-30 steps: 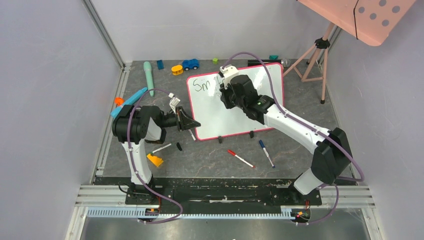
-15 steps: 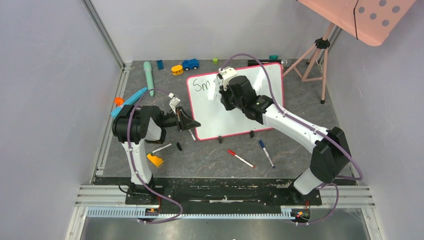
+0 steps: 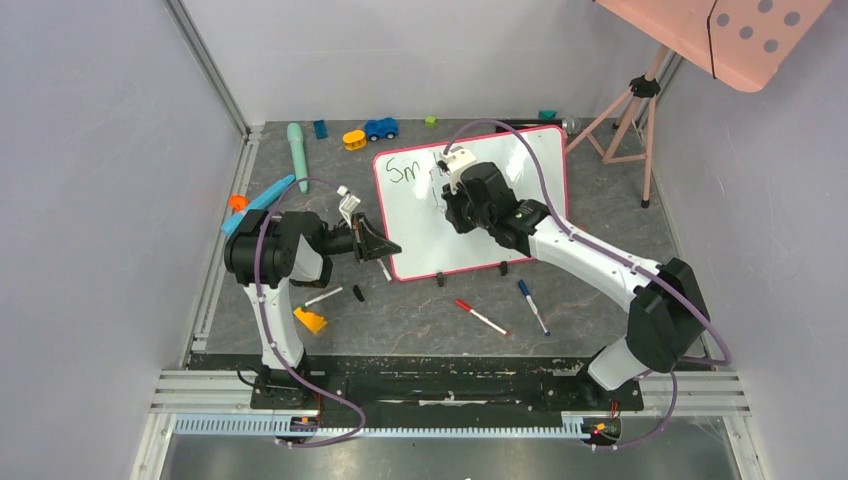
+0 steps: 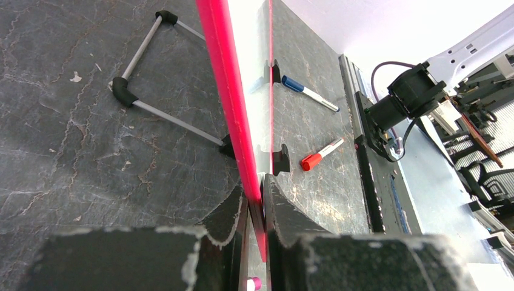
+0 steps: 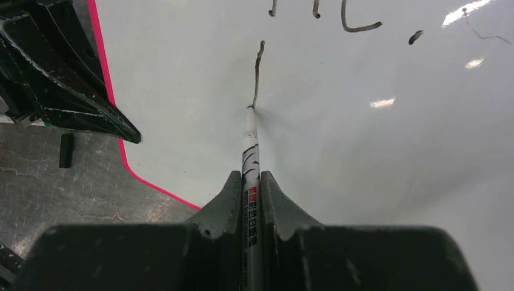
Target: Write a sentence on the whiteboard
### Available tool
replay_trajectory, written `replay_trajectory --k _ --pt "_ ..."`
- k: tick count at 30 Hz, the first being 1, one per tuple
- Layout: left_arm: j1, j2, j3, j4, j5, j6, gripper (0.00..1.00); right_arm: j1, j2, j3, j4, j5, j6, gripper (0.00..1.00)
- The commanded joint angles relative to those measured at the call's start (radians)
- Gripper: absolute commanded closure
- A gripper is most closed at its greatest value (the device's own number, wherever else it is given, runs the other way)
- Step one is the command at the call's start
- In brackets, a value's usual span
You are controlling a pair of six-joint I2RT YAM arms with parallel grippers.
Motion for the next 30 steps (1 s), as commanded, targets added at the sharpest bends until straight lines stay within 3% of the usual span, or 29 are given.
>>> replay_trajectory --k 1,7,30 --pt "-0.009 0.016 -0.002 0.064 0.045 0.094 0.85 -0.003 -0.049 0.025 0.027 0.012 0.004 1.00" --pt "-0.009 0.016 -0.002 0.065 0.044 0.093 0.85 -0.004 -0.087 0.049 0.058 0.026 -0.014 1.00" --pt "-0.009 0.014 -0.003 0.065 0.045 0.097 0.85 -0.034 0.011 0.133 0.027 0.052 -0.026 1.00"
